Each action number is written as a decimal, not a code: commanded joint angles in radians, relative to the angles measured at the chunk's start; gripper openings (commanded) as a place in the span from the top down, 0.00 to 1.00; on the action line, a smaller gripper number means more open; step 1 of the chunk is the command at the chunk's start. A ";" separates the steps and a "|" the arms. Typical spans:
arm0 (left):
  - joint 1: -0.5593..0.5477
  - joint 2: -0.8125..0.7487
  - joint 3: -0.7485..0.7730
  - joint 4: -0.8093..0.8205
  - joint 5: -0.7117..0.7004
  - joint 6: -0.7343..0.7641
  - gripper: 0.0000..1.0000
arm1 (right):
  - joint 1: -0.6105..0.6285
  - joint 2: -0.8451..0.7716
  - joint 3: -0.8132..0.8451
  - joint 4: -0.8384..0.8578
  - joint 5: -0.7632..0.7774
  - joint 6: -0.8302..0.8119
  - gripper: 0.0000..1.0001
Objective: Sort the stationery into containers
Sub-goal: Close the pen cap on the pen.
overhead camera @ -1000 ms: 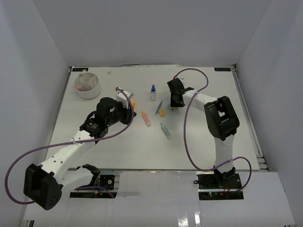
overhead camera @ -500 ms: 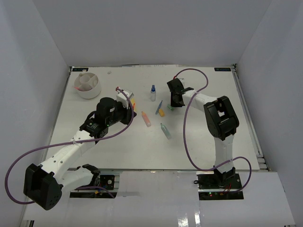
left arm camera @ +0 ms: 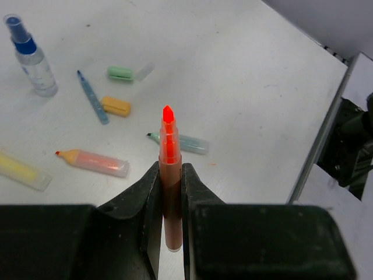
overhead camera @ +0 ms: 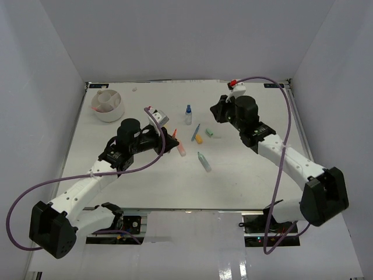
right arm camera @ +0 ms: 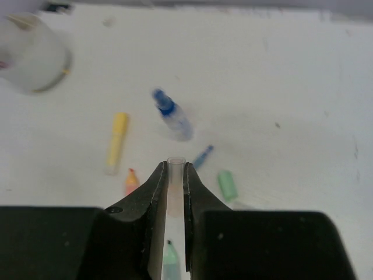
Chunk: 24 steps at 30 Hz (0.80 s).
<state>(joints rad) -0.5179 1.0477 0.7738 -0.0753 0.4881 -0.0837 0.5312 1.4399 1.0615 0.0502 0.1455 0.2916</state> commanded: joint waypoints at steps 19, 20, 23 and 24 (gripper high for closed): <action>0.004 -0.093 -0.094 0.289 0.245 -0.042 1.00 | 0.200 -0.200 -0.233 0.887 -0.529 0.104 0.92; 0.004 -0.098 -0.097 0.281 0.236 -0.037 1.00 | 0.210 -0.194 -0.232 0.895 -0.531 0.103 0.92; 0.004 -0.120 -0.106 0.284 0.219 -0.039 1.00 | 0.220 -0.178 -0.233 0.931 -0.546 0.121 0.92; 0.004 -0.126 -0.110 0.289 0.215 -0.042 1.00 | 0.220 -0.173 -0.238 0.944 -0.555 0.138 0.92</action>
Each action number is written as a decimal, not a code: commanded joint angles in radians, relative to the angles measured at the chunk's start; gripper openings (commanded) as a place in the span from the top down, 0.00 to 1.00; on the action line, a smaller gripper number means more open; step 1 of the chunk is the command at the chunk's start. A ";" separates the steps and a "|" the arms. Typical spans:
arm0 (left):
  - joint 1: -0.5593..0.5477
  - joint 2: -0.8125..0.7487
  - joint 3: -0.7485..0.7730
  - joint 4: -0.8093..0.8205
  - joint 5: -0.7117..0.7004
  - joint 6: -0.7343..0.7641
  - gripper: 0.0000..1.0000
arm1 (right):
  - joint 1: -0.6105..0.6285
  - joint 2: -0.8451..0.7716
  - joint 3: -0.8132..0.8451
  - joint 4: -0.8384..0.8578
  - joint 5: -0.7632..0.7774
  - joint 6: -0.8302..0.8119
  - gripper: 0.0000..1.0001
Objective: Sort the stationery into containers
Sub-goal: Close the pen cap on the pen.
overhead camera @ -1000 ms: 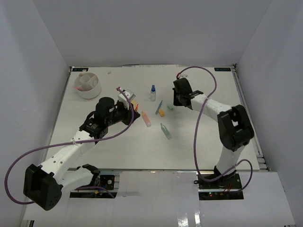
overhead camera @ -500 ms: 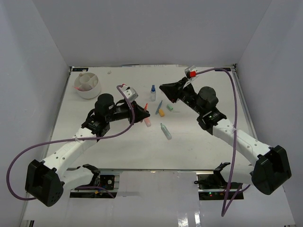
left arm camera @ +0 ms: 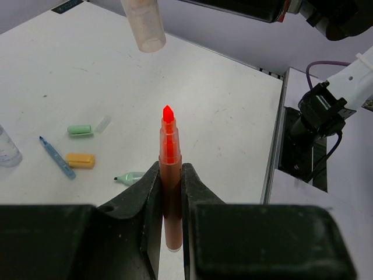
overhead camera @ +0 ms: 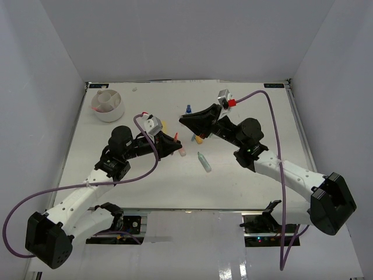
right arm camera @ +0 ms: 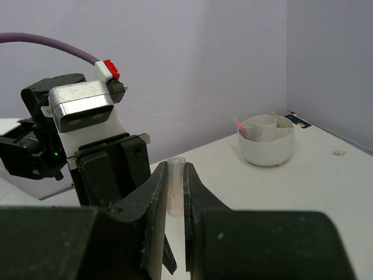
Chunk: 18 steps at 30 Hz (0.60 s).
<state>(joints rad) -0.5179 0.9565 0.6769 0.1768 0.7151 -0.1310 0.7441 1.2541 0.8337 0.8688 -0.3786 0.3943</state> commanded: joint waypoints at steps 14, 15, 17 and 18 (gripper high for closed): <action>0.004 -0.038 -0.022 0.052 -0.011 -0.018 1.00 | 0.040 0.068 -0.022 0.272 -0.077 0.107 0.92; 0.004 -0.038 -0.020 0.052 -0.009 -0.018 1.00 | 0.040 0.070 -0.021 0.276 -0.078 0.110 0.92; 0.005 -0.038 -0.022 0.052 -0.009 -0.019 1.00 | 0.041 0.073 -0.021 0.286 -0.082 0.117 0.92; 0.004 -0.038 -0.022 0.052 -0.009 -0.019 1.00 | 0.043 0.074 -0.021 0.289 -0.082 0.118 0.92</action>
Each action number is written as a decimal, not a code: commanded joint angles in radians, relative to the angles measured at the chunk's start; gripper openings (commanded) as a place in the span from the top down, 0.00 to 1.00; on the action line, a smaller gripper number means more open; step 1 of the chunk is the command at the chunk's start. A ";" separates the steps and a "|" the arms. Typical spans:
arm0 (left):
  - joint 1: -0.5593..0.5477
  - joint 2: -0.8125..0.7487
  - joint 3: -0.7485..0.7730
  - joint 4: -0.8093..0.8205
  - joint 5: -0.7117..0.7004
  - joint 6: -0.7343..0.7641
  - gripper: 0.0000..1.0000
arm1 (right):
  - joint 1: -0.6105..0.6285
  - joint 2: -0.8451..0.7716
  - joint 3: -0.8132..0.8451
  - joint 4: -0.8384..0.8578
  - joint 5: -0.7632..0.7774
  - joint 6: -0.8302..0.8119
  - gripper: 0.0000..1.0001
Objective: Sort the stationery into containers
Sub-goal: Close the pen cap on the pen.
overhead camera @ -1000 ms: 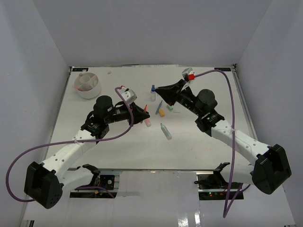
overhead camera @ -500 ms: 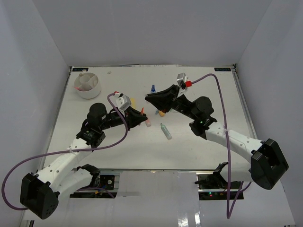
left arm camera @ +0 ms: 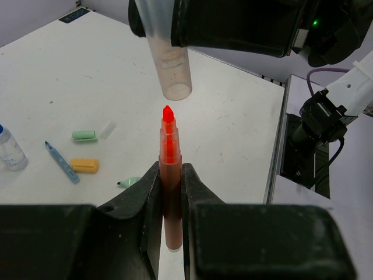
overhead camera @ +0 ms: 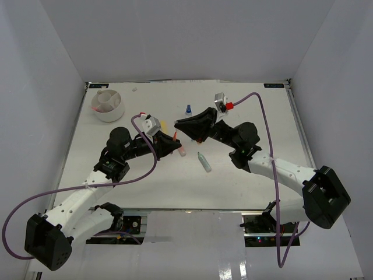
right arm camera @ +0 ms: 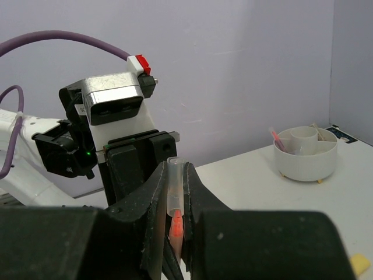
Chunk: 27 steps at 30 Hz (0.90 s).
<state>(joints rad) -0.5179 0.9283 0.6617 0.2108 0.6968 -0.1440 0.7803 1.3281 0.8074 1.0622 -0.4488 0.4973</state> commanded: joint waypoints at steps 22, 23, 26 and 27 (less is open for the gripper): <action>0.004 -0.036 -0.020 0.044 0.009 -0.017 1.00 | 0.030 0.034 0.001 0.116 -0.014 0.015 0.92; 0.004 -0.039 -0.022 0.045 0.009 -0.019 1.00 | 0.030 0.034 -0.001 0.117 -0.014 0.014 0.92; 0.004 -0.045 -0.027 0.053 0.006 -0.023 1.00 | 0.030 0.028 -0.010 0.116 -0.007 0.009 0.92; 0.005 -0.046 -0.028 0.056 0.006 -0.025 1.00 | 0.028 0.025 -0.013 0.111 -0.004 0.007 0.92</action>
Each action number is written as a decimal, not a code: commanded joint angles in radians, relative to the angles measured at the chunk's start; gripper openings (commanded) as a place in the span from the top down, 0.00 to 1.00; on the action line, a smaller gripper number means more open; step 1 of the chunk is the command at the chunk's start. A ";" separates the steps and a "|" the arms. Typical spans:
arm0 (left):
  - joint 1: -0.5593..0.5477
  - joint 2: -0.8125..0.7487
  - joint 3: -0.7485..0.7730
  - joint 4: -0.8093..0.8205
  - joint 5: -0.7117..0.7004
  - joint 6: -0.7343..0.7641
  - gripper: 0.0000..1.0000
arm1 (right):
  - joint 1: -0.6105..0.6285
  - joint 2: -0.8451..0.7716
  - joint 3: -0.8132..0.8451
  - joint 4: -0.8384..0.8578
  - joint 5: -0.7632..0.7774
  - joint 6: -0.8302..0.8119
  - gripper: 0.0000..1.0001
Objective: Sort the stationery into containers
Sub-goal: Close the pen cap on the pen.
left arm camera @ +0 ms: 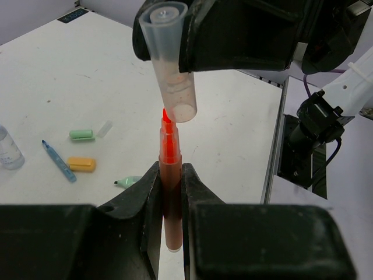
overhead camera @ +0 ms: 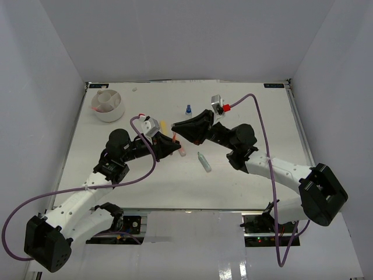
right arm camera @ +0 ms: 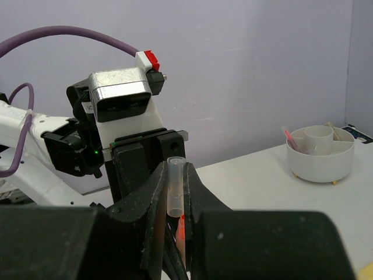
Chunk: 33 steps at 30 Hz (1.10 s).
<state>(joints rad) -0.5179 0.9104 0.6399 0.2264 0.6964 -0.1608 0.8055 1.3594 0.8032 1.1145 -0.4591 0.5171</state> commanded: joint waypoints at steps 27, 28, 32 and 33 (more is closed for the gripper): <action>0.005 -0.054 -0.032 0.100 0.014 -0.029 1.00 | 0.015 0.035 -0.042 0.100 -0.001 -0.003 0.92; 0.006 -0.056 -0.034 0.105 0.012 -0.029 1.00 | 0.018 0.037 -0.042 0.102 -0.001 -0.002 0.92; 0.004 -0.061 -0.036 0.113 0.014 -0.031 1.00 | 0.021 0.047 -0.045 0.119 -0.003 0.007 0.92; 0.004 -0.059 -0.036 0.114 0.018 -0.031 1.00 | 0.020 0.053 -0.045 0.123 -0.001 0.009 0.92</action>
<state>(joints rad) -0.5179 0.8864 0.5968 0.2695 0.6975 -0.1856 0.8196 1.3933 0.7757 1.2083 -0.4545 0.5224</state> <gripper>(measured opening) 0.240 0.158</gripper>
